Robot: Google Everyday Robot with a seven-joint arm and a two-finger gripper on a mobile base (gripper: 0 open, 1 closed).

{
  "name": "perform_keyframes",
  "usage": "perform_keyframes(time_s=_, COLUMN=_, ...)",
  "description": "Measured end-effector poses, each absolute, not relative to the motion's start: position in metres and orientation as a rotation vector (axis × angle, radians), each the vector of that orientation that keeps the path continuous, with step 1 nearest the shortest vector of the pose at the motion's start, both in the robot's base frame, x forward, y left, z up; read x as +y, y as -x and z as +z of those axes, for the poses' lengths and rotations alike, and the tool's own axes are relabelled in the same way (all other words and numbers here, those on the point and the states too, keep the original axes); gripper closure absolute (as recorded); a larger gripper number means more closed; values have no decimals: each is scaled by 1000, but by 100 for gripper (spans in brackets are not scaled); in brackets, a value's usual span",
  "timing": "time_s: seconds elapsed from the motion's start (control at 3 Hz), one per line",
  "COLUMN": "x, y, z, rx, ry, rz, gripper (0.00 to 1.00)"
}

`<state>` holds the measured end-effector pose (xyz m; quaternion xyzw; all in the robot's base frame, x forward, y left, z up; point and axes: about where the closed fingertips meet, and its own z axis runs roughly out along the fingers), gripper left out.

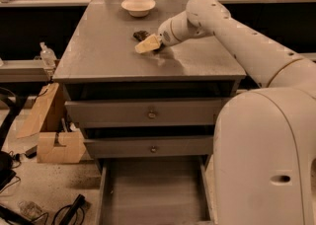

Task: Place rxbar chocolate into bottom drawer

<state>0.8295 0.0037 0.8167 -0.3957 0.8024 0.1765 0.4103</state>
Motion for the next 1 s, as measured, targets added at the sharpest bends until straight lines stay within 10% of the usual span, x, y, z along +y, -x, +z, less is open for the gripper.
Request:
perform_keyframes(time_s=0.67, x=4, y=-829, z=828, rx=2020, ry=996, rz=444, gripper=100)
perform_keyframes(time_s=1.0, x=4, y=-829, z=828, rx=2020, ry=996, rz=444, gripper=100)
